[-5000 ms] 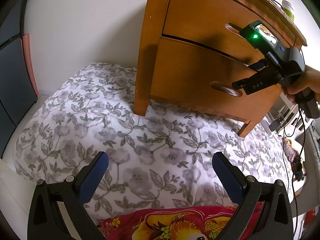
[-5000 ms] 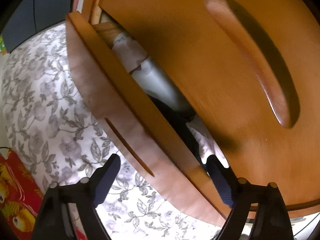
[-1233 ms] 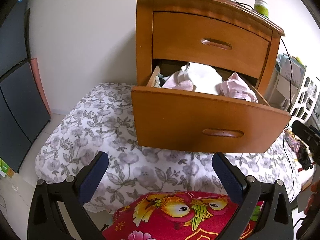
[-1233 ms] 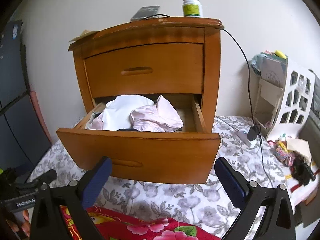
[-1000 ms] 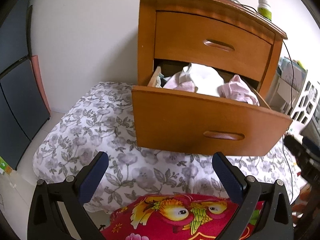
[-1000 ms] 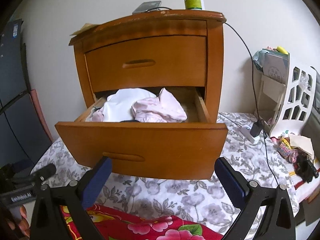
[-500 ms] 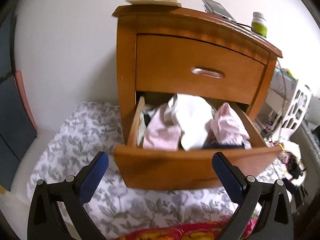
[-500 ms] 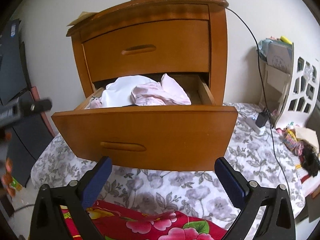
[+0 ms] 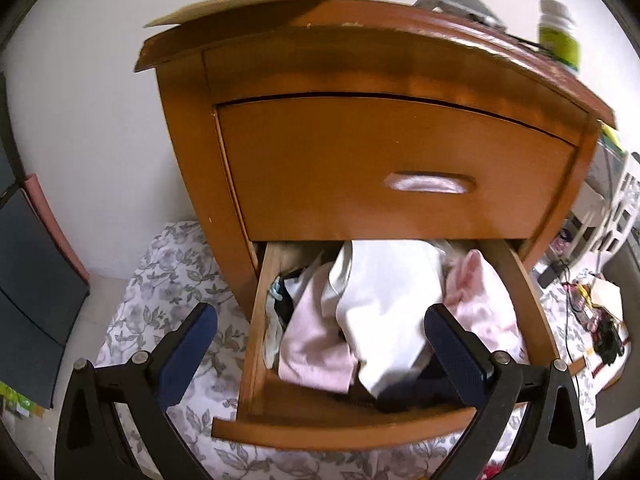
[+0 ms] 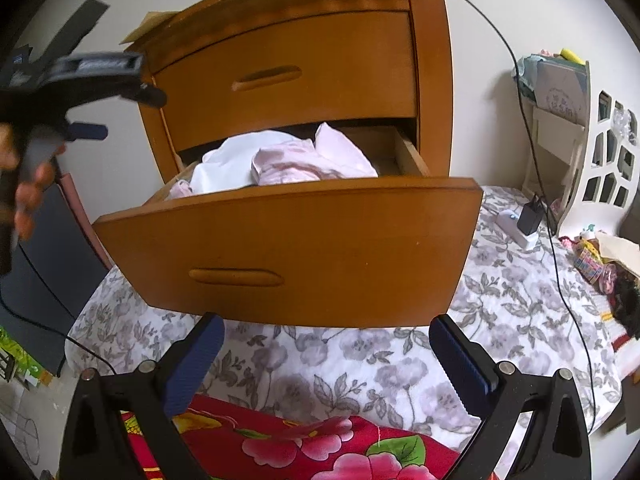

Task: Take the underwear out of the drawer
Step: 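Reach the left gripper into the open drawer and grasp the white cloth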

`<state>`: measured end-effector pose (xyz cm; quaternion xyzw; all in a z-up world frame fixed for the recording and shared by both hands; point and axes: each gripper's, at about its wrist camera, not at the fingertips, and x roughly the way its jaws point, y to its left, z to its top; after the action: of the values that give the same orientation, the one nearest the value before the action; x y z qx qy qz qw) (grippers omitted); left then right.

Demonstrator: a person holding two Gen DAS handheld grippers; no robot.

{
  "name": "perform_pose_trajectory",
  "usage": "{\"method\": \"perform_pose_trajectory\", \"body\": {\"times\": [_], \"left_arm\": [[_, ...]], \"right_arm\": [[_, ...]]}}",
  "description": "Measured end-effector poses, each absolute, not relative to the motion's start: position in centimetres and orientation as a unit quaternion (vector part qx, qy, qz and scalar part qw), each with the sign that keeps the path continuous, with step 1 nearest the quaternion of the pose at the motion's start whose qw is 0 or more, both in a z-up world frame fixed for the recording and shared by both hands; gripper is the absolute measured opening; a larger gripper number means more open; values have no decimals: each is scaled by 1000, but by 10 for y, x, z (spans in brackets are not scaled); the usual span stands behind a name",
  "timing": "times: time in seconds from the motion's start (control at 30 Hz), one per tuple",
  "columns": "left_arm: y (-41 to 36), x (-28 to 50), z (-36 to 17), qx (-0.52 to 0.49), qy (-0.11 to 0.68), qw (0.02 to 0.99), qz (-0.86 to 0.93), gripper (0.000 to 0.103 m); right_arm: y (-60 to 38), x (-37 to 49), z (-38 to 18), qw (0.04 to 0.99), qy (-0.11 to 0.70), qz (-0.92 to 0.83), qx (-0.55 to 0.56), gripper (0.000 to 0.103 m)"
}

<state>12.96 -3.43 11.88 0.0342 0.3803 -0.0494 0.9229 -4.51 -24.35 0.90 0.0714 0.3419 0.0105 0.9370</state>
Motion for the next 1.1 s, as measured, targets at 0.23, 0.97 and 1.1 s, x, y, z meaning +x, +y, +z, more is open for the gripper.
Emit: {"method": "perform_pose_trajectory", "body": {"times": [0.23,0.97,1.1], "left_arm": [[-45,159,106,27,412,909,-54,103],[-56,219,25,-79,522,843,-103,80],[-60,227,20,-92,526,839,-104,79]], "right_arm": [[-245,-40,2,932,353,19,81,103],[-250,-27,-15,915,385,37,113,103],[-251,-26,-17,913,390,38,114,103]]}}
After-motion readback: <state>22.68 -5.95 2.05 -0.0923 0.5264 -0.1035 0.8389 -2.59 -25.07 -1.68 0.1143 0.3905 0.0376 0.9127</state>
